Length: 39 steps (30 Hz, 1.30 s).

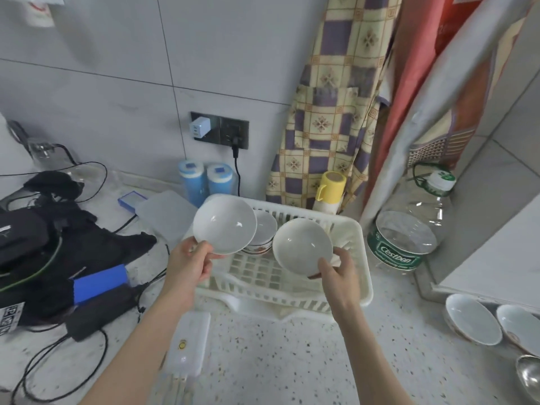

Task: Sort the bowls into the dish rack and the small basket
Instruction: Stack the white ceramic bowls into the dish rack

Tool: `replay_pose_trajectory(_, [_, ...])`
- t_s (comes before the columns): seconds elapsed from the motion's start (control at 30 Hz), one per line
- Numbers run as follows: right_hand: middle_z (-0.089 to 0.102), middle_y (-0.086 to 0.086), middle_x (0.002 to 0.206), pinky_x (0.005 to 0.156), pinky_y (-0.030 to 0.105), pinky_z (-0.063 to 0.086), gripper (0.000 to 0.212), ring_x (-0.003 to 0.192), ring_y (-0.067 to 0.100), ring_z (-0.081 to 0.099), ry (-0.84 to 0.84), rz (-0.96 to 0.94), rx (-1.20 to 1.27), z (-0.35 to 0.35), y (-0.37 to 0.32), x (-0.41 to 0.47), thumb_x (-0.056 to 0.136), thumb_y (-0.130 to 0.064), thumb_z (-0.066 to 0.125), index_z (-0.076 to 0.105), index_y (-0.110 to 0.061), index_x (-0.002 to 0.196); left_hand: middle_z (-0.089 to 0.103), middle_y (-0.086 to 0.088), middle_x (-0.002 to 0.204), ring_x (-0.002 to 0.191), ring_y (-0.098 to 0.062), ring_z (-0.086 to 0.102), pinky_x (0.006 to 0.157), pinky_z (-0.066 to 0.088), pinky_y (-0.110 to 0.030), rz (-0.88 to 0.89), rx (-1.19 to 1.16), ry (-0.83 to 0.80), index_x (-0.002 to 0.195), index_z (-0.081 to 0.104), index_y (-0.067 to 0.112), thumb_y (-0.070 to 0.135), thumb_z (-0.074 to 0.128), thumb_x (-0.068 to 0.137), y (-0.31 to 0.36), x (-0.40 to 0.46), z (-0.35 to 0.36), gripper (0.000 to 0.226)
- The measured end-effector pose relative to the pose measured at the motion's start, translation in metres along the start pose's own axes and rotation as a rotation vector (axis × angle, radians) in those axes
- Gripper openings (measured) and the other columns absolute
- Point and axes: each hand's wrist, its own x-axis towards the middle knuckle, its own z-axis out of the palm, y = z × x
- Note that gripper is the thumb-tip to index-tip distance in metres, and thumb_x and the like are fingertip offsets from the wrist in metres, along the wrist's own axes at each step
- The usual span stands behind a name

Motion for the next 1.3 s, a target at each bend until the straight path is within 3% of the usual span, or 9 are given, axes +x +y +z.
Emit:
replay_pose_trajectory(0.17, [0.07,-0.008,0.059,0.055,0.025,0.039,0.032,0.068,0.003,0.064,-0.026,0.026,-0.26,0.031,0.001,0.004,0.09,-0.031,0.05,0.055,-0.029,0.121,0.075,-0.012,0.071,0.036,-0.005,0.035,0.033,0.029,-0.015,-0.027,0.046,-0.019,0.094,0.062,0.008,0.004,0.052,0.085,-0.006,0.023,-0.002,0.013])
replay_pose_trajectory(0.33, [0.071,-0.002,0.072,0.071,0.033,0.051,0.033,0.076,0.022,0.065,0.03,0.011,-0.523,0.049,0.002,0.006,0.09,-0.034,0.046,0.06,-0.026,0.119,0.076,-0.01,0.071,0.035,-0.006,0.034,0.034,0.03,-0.015,-0.071,0.074,-0.057,0.094,0.06,0.006,0.006,0.053,0.085,-0.015,0.036,0.007,0.012])
replay_pose_trajectory(0.5, [0.071,-0.004,0.078,0.073,0.03,0.049,0.034,0.079,0.02,0.065,-0.003,0.031,-0.611,0.063,0.003,0.012,0.091,-0.038,0.043,0.064,-0.03,0.116,0.075,-0.011,0.07,0.031,-0.002,0.033,0.032,0.029,-0.014,-0.107,0.067,-0.103,0.094,0.066,0.009,0.006,0.054,0.086,-0.016,0.045,0.013,0.015])
replay_pose_trajectory(0.73, [0.07,-0.006,0.059,0.061,0.025,0.047,0.028,0.062,0.012,0.061,0.012,0.128,-0.67,0.071,0.004,0.015,0.087,-0.033,0.042,0.067,-0.025,0.079,0.076,-0.007,0.069,0.033,-0.003,0.037,0.035,0.032,-0.016,-0.103,0.15,-0.148,0.1,0.066,0.016,0.012,0.054,0.086,-0.021,0.055,0.02,0.019])
replay_pose_trajectory(0.87, [0.074,-0.002,0.069,0.055,0.024,0.041,0.03,0.057,0.015,0.056,-0.036,0.185,-0.783,0.073,0.006,0.019,0.081,-0.026,0.042,0.065,-0.016,0.064,0.077,-0.002,0.072,0.033,0.0,0.037,0.036,0.032,-0.013,-0.128,0.226,-0.195,0.098,0.067,0.019,0.018,0.053,0.089,-0.023,0.06,0.024,0.017])
replay_pose_trajectory(1.03, [0.073,-0.002,0.083,0.068,0.028,0.044,0.023,0.075,0.018,0.062,-0.113,0.219,-0.875,0.075,0.012,0.025,0.084,-0.024,0.042,0.063,-0.015,0.084,0.077,-0.002,0.074,0.038,0.0,0.044,0.042,0.036,-0.019,-0.08,0.244,-0.178,0.1,0.065,0.02,0.017,0.054,0.088,-0.031,0.064,0.015,0.017])
replay_pose_trajectory(1.13, [0.072,-0.001,0.095,0.078,0.029,0.046,0.03,0.09,0.021,0.064,-0.183,0.254,-0.904,0.075,0.017,0.03,0.082,-0.019,0.042,0.064,-0.015,0.102,0.077,0.002,0.075,0.042,0.003,0.05,0.045,0.039,-0.017,-0.024,0.271,-0.194,0.1,0.065,0.021,0.015,0.055,0.088,-0.036,0.064,0.012,0.017])
replay_pose_trajectory(1.2, [0.069,0.0,0.1,0.078,0.03,0.045,0.032,0.094,0.022,0.062,-0.201,0.269,-0.895,0.074,0.018,0.033,0.083,-0.017,0.041,0.061,-0.015,0.108,0.077,0.003,0.074,0.044,0.003,0.052,0.044,0.039,-0.014,0.002,0.279,-0.2,0.099,0.066,0.02,0.014,0.056,0.087,-0.036,0.063,0.012,0.017])
replay_pose_trajectory(1.3, [0.068,0.0,0.103,0.077,0.03,0.042,0.034,0.097,0.023,0.06,-0.235,0.294,-0.894,0.072,0.015,0.034,0.081,-0.015,0.041,0.058,-0.016,0.111,0.077,0.004,0.074,0.051,0.0,0.053,0.051,0.041,-0.022,0.001,0.303,-0.202,0.101,0.067,0.022,0.017,0.058,0.087,-0.036,0.062,0.014,0.018])
